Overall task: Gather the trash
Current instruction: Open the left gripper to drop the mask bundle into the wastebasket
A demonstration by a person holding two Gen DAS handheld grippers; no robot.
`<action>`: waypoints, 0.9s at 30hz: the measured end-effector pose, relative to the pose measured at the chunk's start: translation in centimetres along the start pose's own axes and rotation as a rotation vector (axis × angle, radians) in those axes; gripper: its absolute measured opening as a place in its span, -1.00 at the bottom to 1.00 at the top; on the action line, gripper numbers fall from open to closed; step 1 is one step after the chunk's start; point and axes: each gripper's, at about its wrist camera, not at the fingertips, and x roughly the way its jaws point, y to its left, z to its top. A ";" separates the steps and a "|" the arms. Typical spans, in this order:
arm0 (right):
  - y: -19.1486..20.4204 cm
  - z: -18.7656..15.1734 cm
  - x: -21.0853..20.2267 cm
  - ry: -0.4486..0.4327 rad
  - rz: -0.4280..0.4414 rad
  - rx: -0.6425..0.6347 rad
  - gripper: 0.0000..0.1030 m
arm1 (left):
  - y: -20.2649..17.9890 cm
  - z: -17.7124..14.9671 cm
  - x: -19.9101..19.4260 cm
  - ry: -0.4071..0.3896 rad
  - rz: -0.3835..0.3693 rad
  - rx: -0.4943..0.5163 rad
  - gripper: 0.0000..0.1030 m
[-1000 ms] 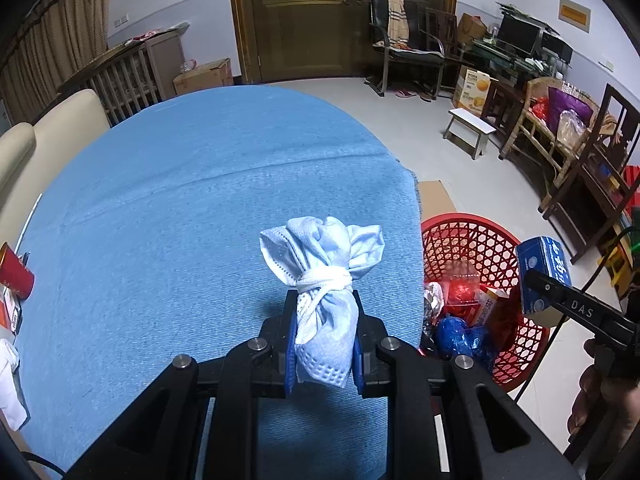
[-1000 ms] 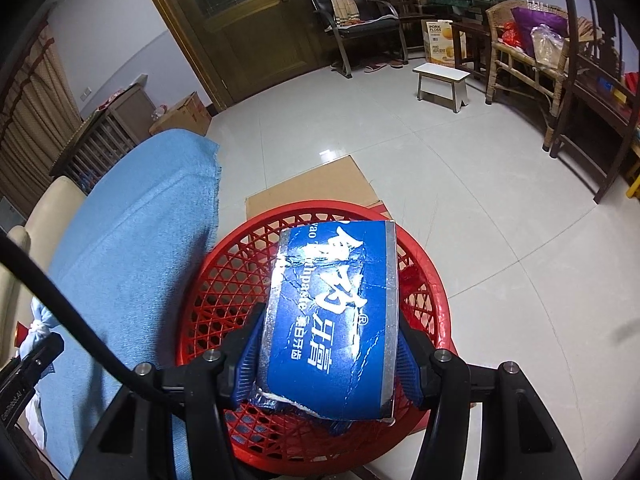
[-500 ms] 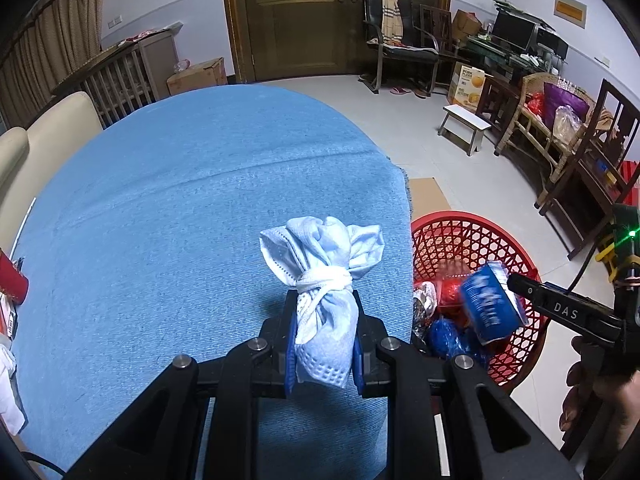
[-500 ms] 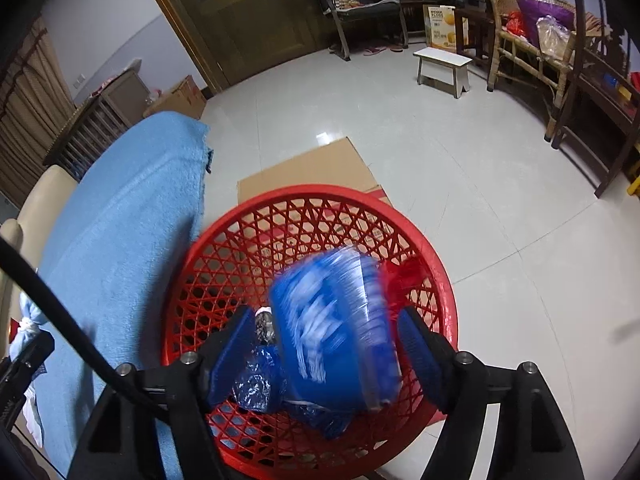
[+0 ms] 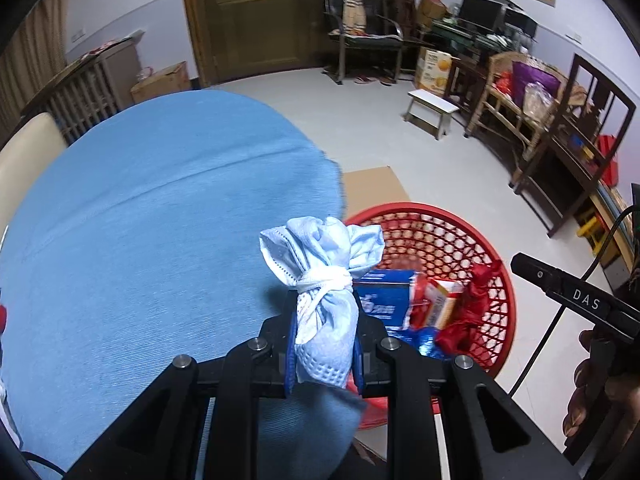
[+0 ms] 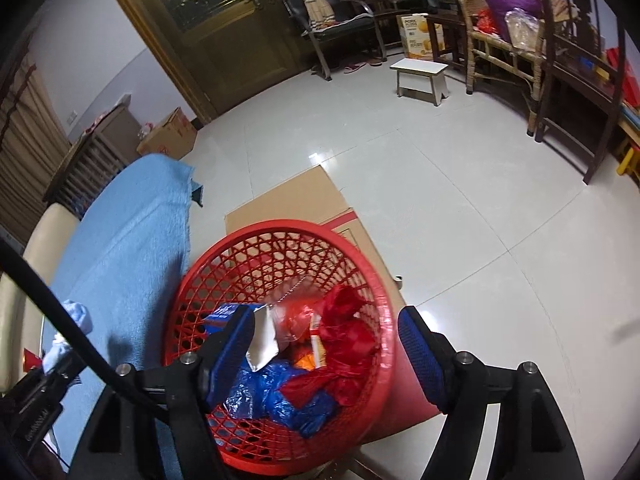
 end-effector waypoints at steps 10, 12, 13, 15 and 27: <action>-2.4 0.6 -1.3 -0.031 0.009 0.048 0.50 | -3.6 0.8 1.5 0.030 -0.038 0.052 -0.56; -2.8 0.7 -1.5 -0.034 0.010 0.056 0.50 | -4.2 1.0 1.7 0.033 -0.042 0.060 -0.56; -3.0 0.7 -1.6 -0.035 0.011 0.059 0.50 | -4.5 1.0 1.7 0.033 -0.043 0.064 -0.56; -3.3 0.7 -1.7 -0.037 0.010 0.064 0.50 | -4.9 1.2 1.9 0.036 -0.046 0.069 -0.56; -4.2 0.9 -2.8 -0.063 0.015 0.081 0.50 | -6.4 1.8 2.8 0.046 -0.070 0.084 -0.56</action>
